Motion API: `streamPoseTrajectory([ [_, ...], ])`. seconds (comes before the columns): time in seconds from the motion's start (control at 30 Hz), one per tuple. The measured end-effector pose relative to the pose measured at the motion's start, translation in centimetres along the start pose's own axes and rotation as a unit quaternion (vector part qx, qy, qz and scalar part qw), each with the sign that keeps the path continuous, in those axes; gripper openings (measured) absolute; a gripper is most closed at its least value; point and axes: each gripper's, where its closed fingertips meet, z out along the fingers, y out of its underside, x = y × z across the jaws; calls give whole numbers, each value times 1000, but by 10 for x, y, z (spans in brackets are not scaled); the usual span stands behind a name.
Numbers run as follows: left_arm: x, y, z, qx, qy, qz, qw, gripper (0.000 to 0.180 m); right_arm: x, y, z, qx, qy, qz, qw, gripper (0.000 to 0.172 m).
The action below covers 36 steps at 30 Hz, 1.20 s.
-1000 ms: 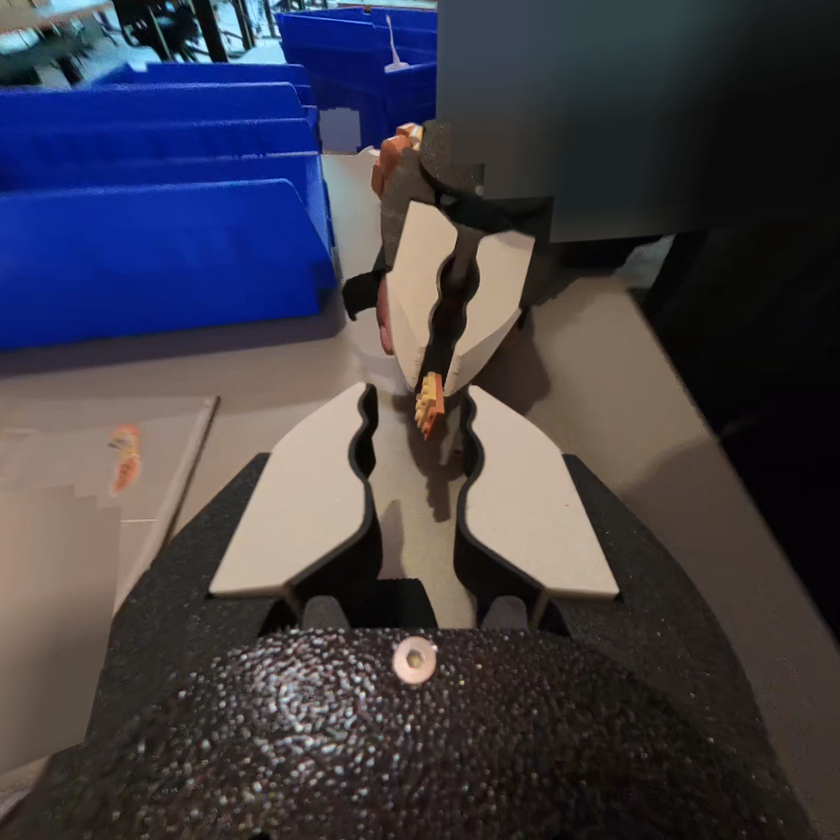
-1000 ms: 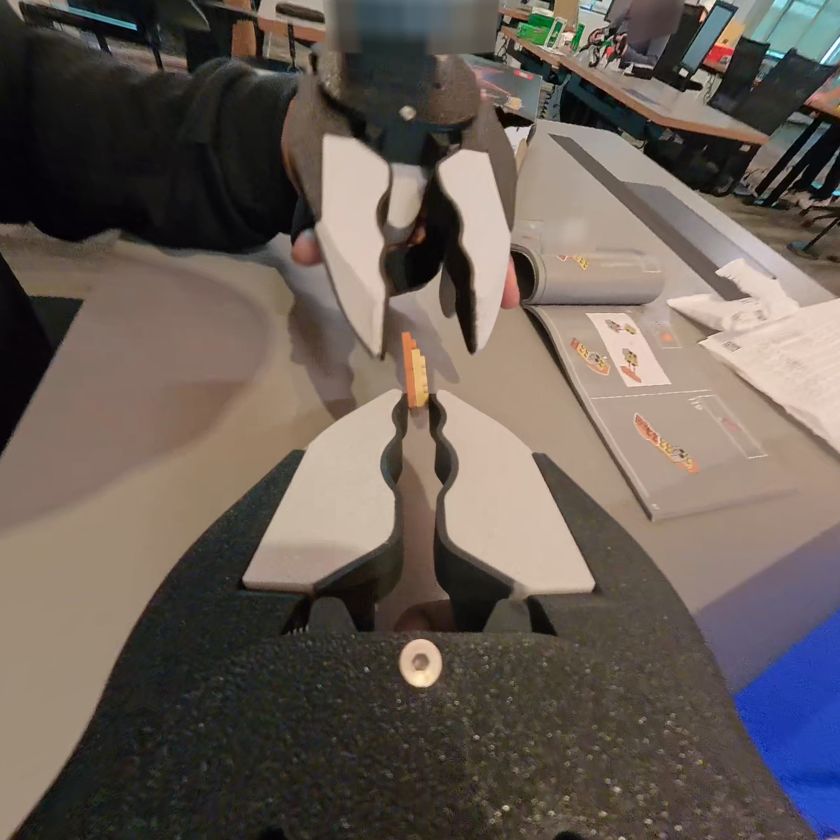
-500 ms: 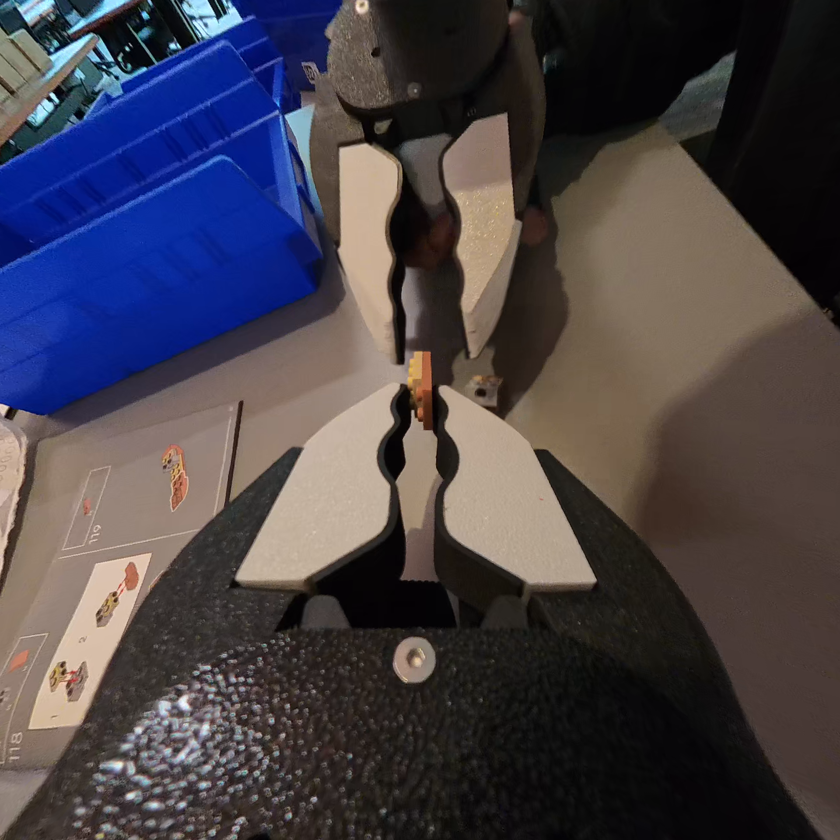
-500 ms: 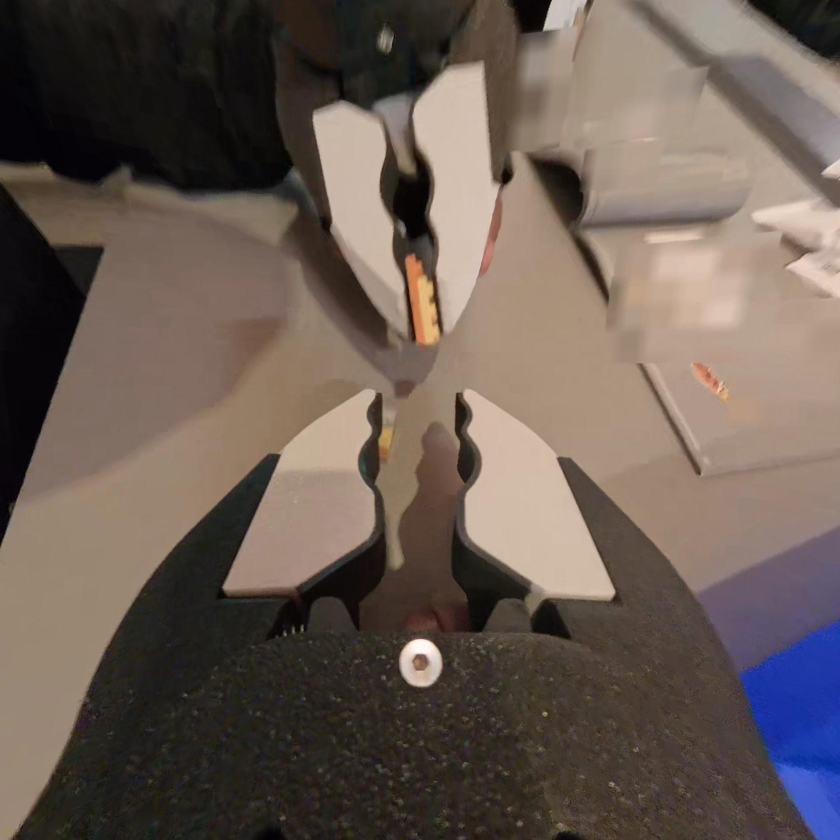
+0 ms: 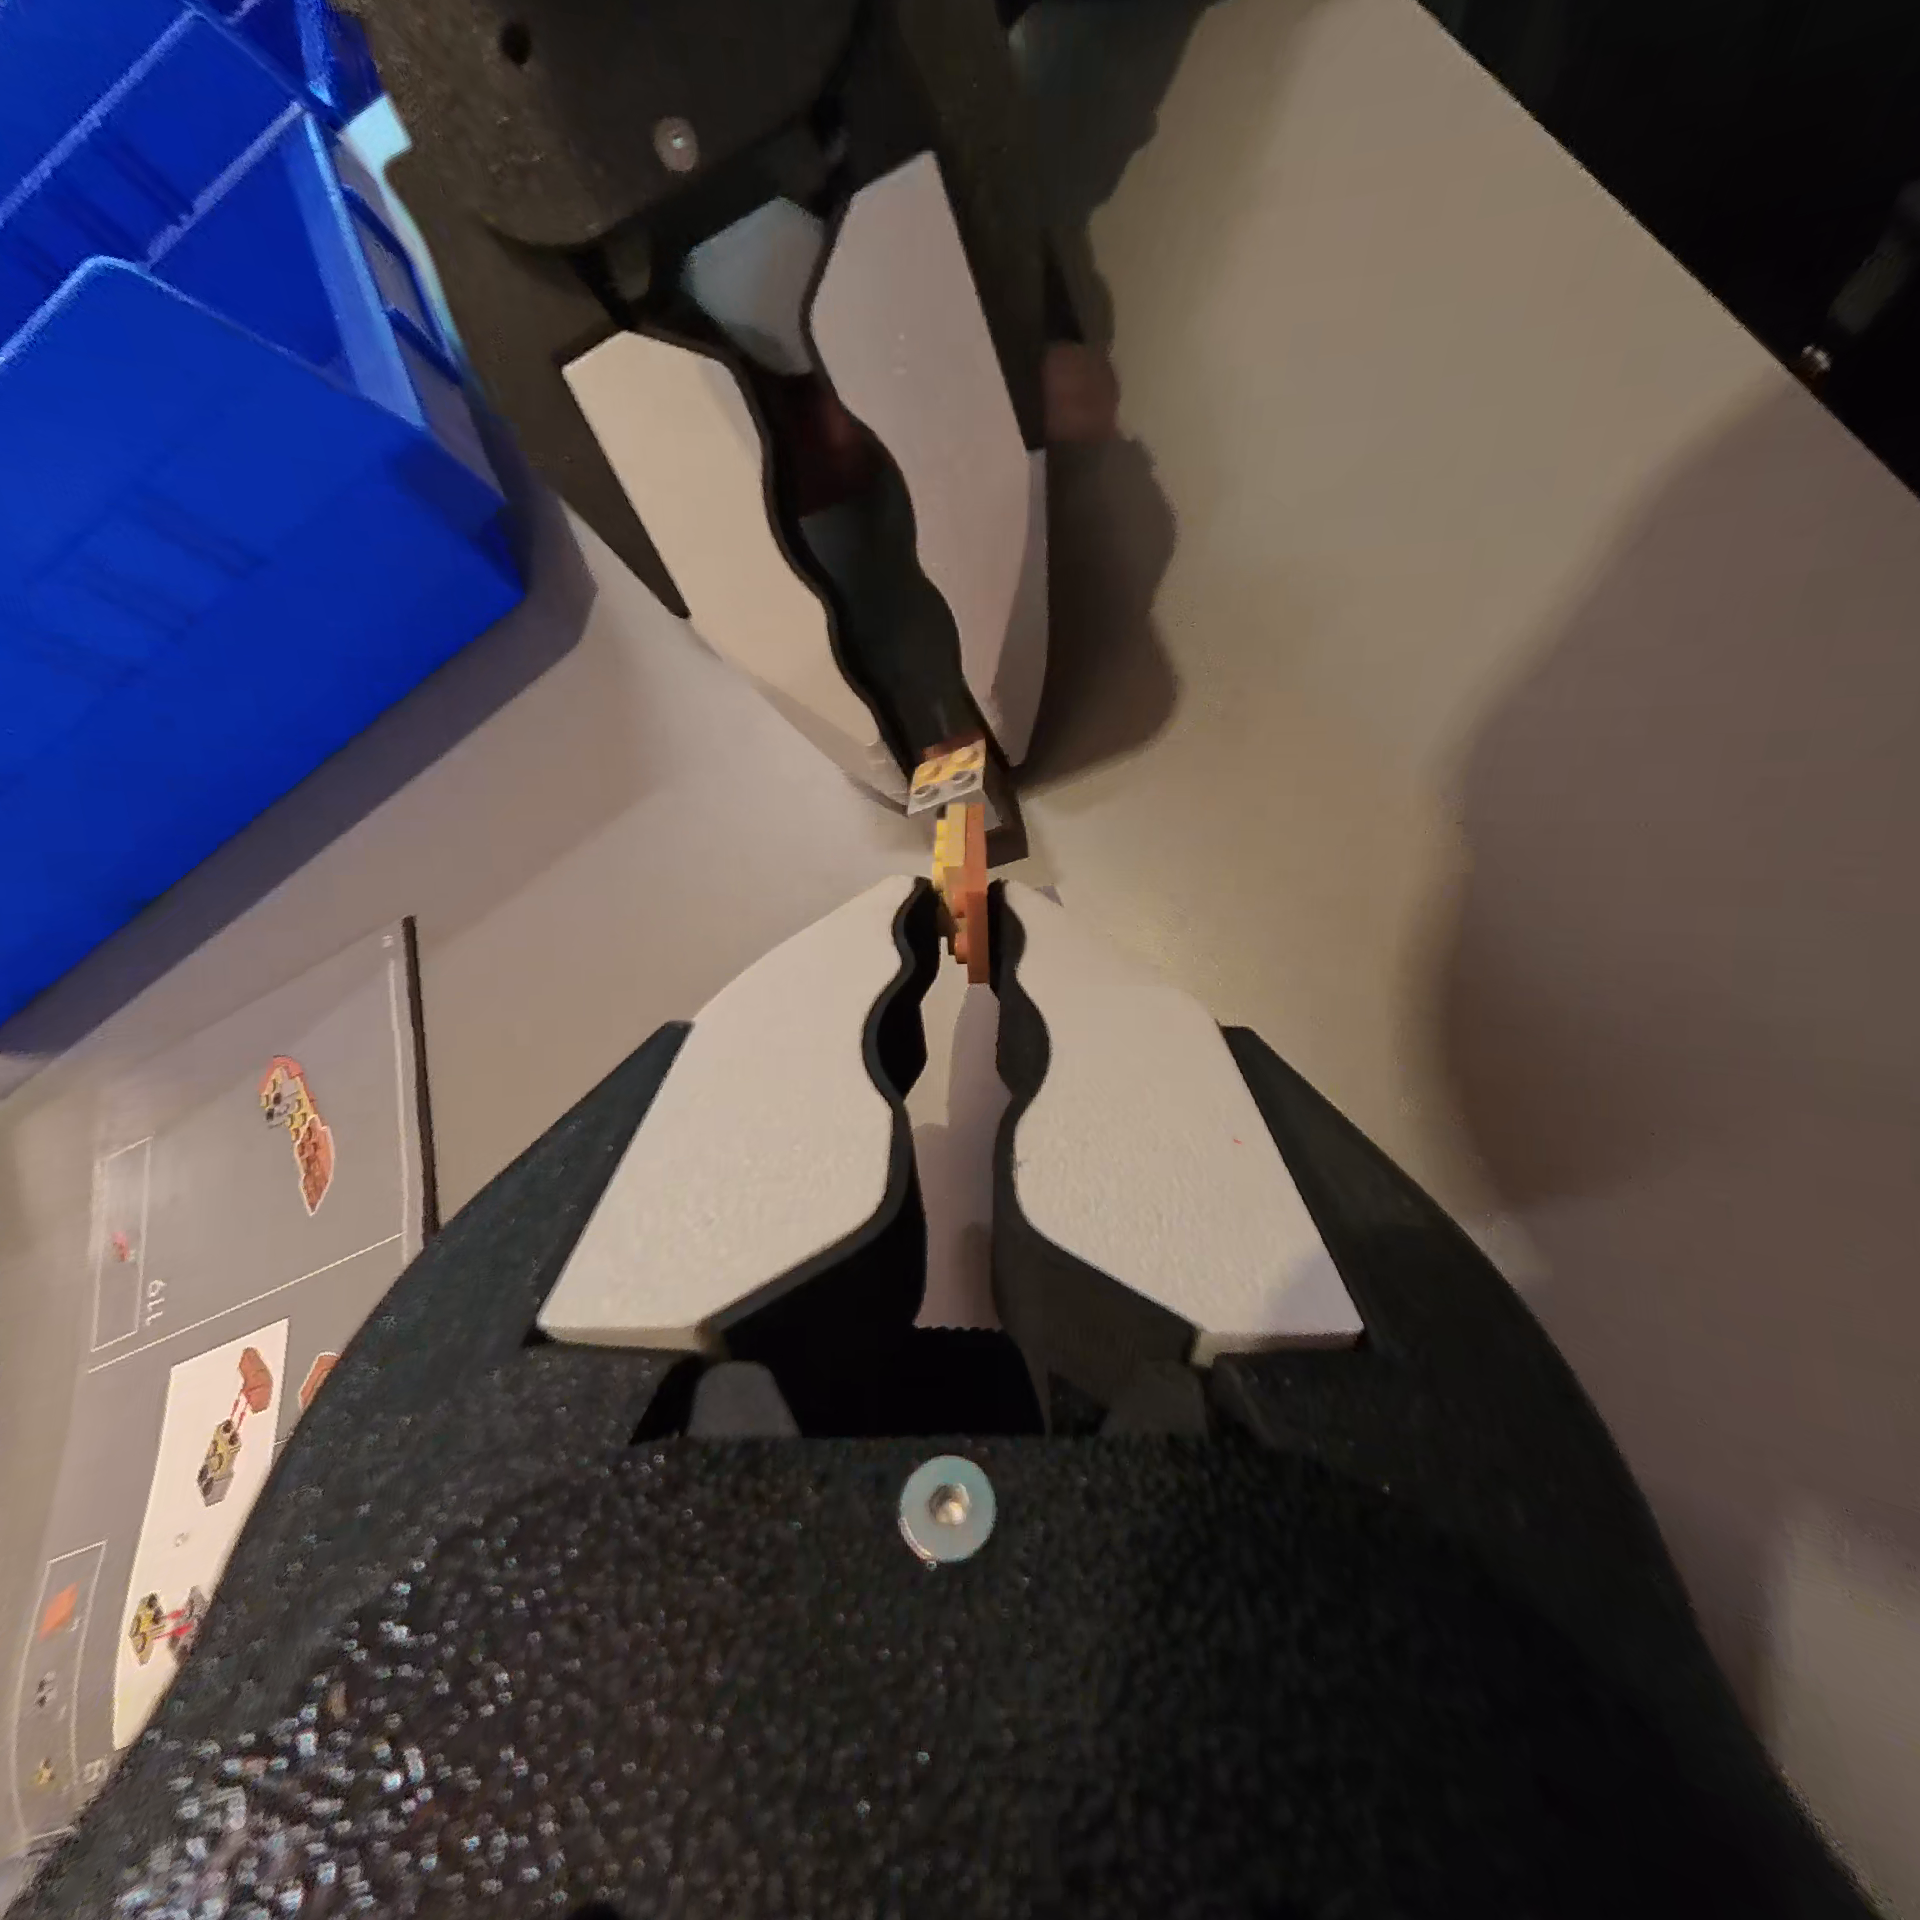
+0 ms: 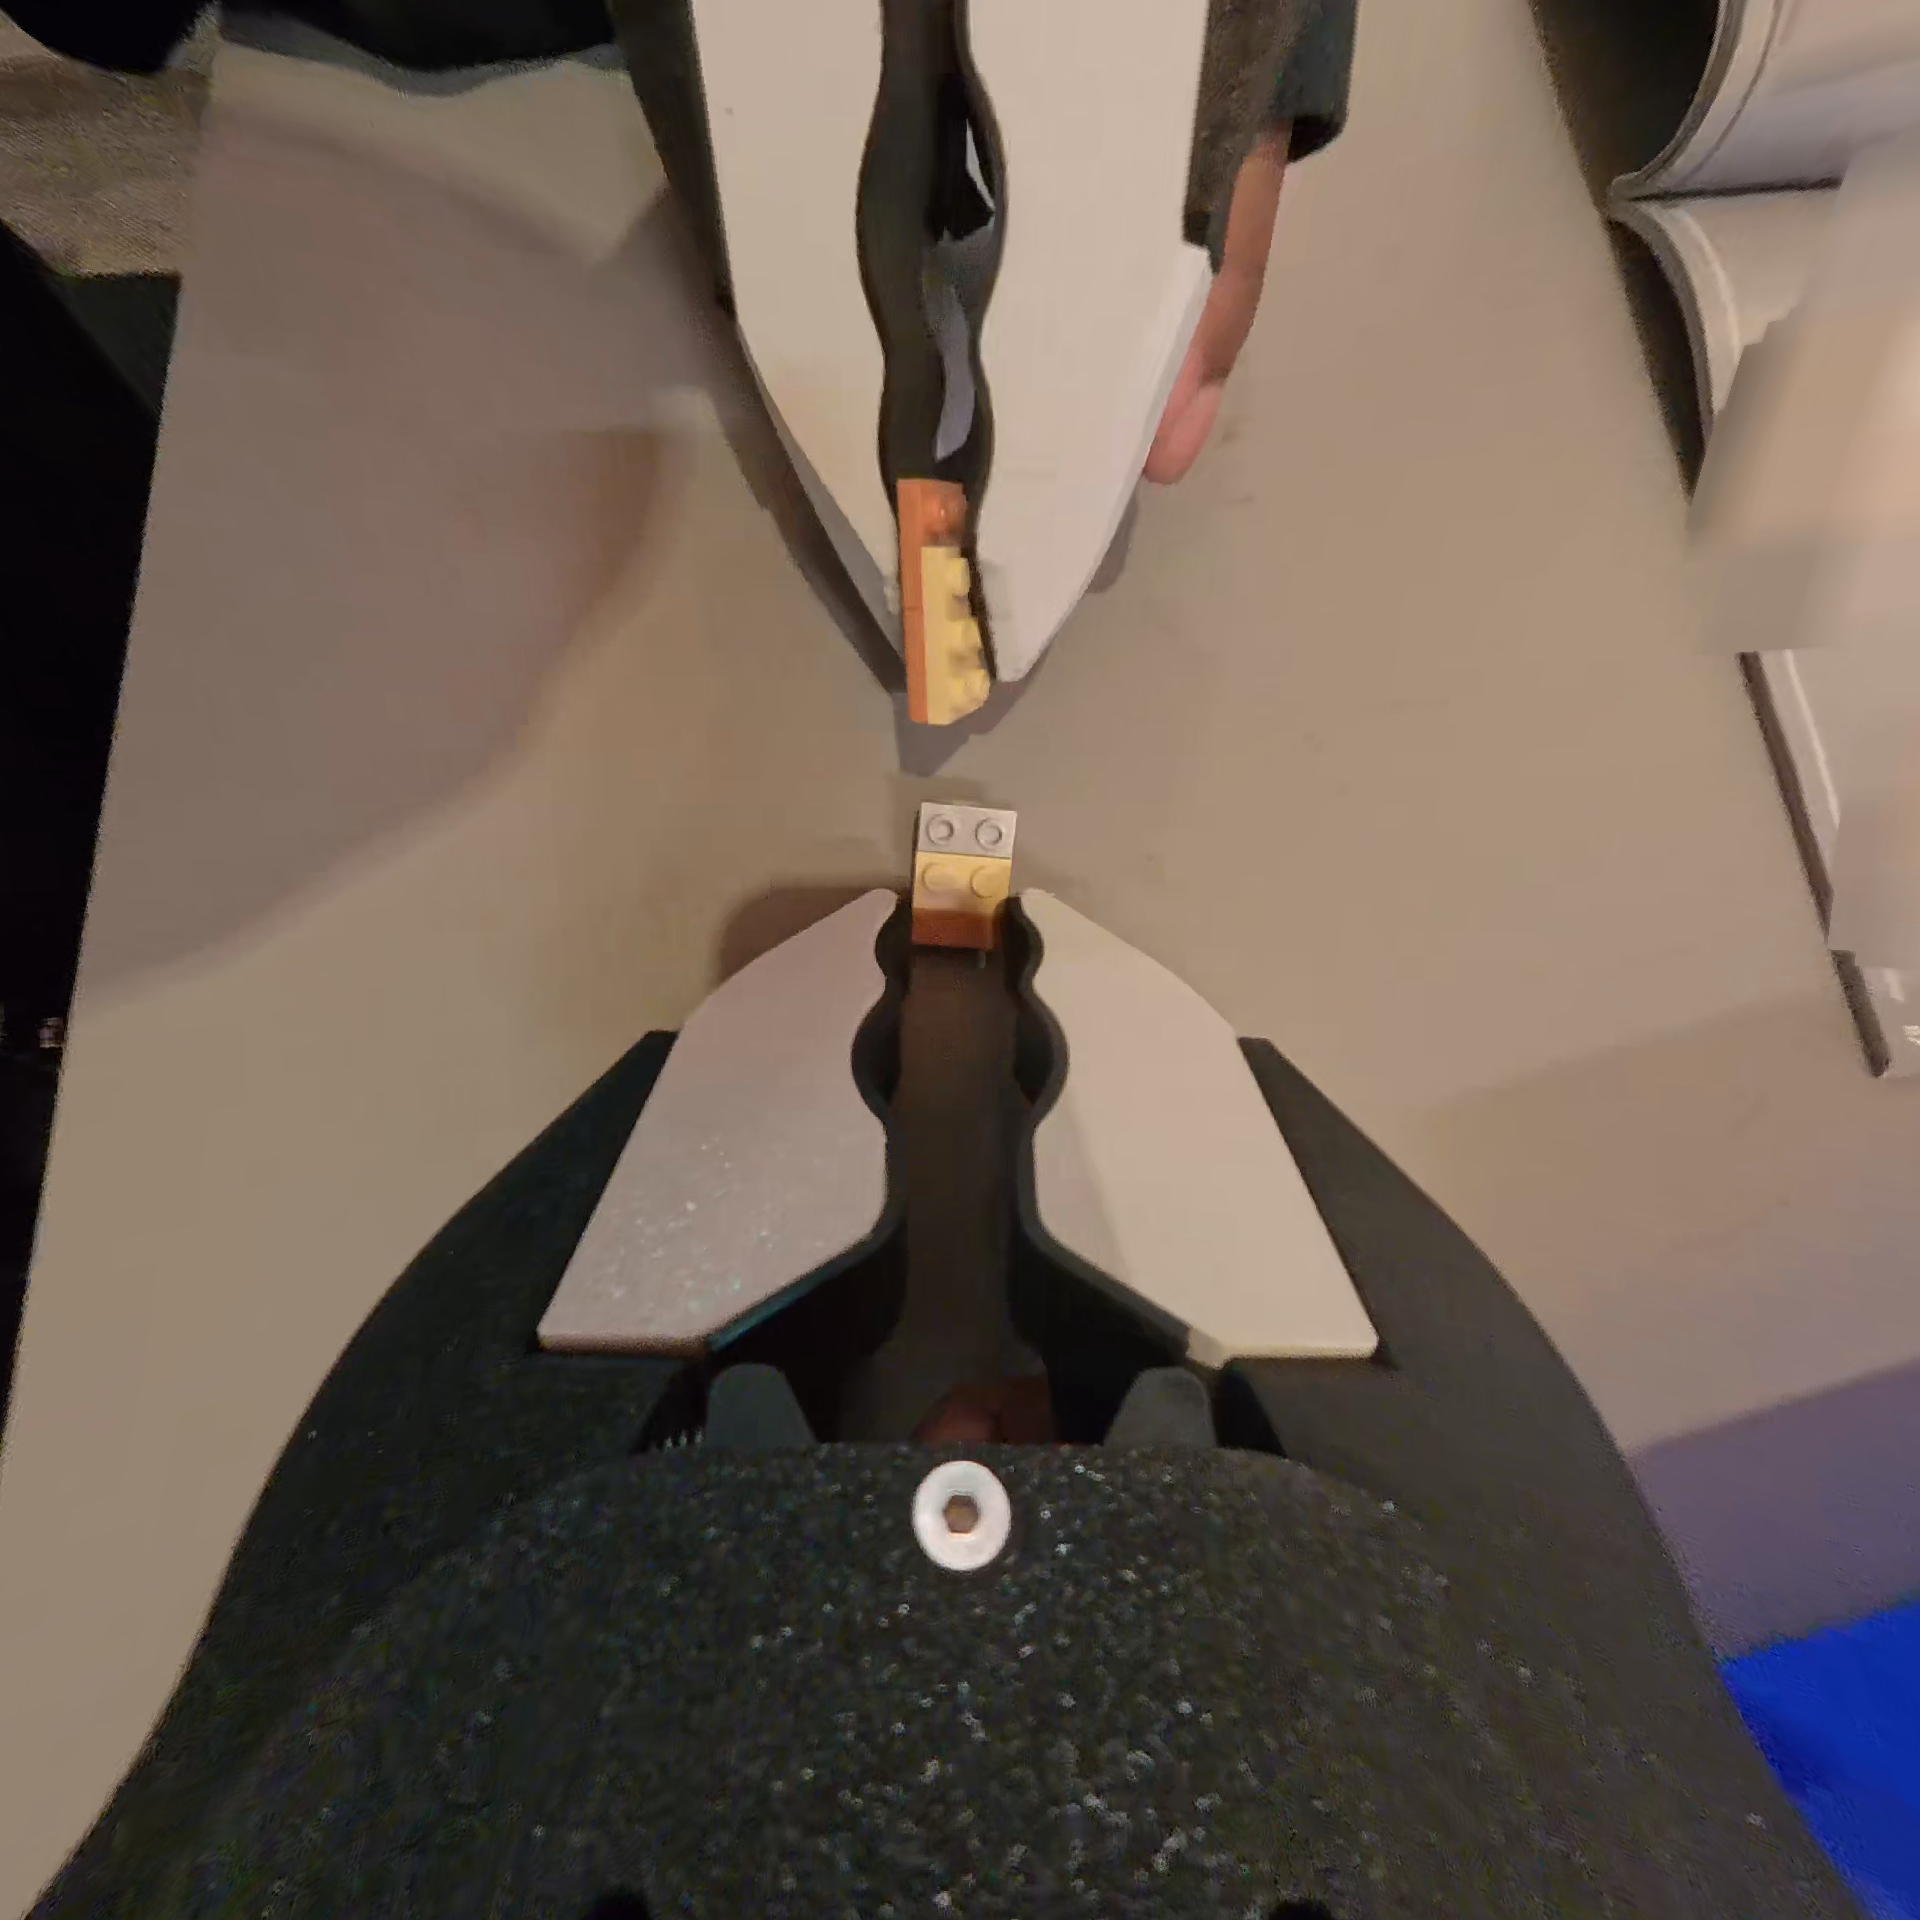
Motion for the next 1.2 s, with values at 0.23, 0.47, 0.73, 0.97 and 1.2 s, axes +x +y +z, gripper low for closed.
streamPoseTrajectory([
  [0.23,5,-10,-2,44,11,10,999,8,-8,-22,-14,77,-148,139,976,17],
  [0.47,5,-23,-4,80,7,16,997,8,-17,-37,-30,140,-247,212,935,17],
  [0.73,0,-30,-7,95,-21,40,994,8,-16,-41,-35,156,-273,247,917,17],
  [0.97,-1,-37,-8,111,-46,80,990,9,-23,-42,-38,156,-305,257,904,16],
  [1.2,-1,-41,-8,94,-70,125,985,10,-28,-41,-37,144,-317,257,902,16],
])
